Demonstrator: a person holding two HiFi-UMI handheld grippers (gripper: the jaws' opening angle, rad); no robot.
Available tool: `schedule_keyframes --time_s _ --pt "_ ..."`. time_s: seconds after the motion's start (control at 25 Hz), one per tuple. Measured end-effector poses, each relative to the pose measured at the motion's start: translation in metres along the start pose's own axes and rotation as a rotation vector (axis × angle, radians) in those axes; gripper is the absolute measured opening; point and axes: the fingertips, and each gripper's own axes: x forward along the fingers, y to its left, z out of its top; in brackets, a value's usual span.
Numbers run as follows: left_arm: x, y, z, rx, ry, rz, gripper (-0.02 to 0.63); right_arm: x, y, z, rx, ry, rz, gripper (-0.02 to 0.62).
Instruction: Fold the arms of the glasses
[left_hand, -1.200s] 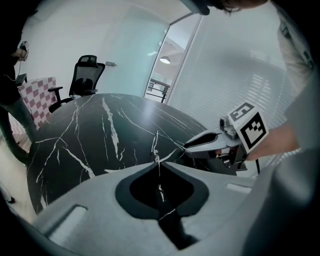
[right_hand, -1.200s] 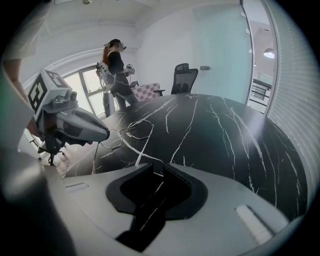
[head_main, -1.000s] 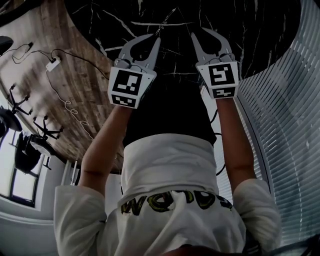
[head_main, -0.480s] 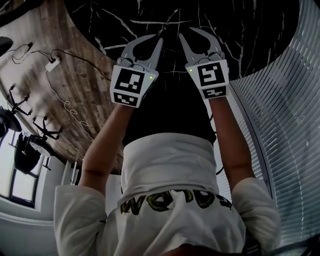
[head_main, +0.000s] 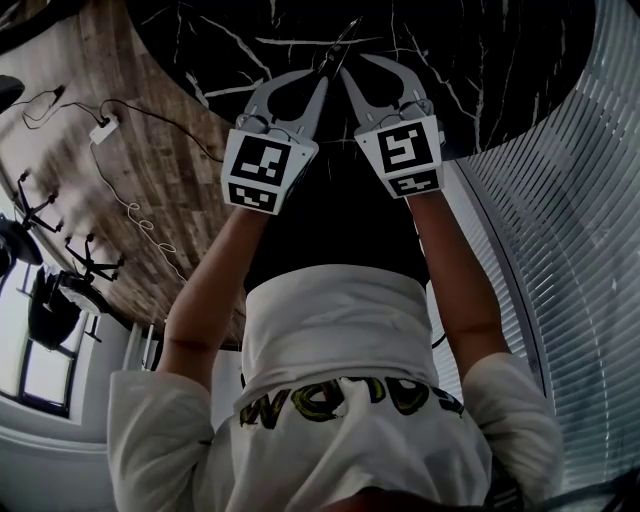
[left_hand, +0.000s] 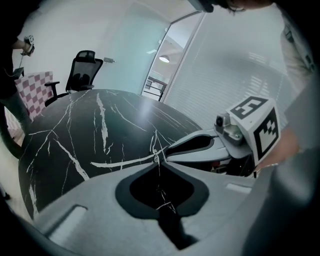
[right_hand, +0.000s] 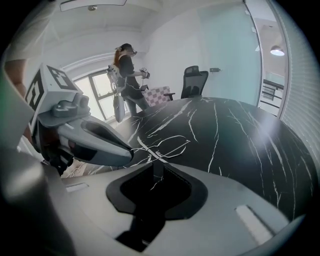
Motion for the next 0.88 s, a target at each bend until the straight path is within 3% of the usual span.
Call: schedule_keyframes --time_s 0.48,0.6,0.76,0.88 --pt "0.000 0.001 0.000 -0.003 0.000 0.004 0.008 -0.015 0.005 0.003 -0.028 -0.012 -0.014 0.094" --pt "0.000 0.006 0.002 -0.007 -0.003 0.013 0.006 -0.028 0.009 -0.004 -0.043 -0.005 -0.016 0.145" --pt "0.002 0.008 0.005 0.009 -0.004 0.015 0.006 -0.039 0.018 -0.017 -0.103 0.019 -0.037 0.286" --pt "0.003 0.005 0.005 0.022 0.000 0.011 0.008 -0.045 0.018 -0.018 -0.092 0.000 -0.056 0.313"
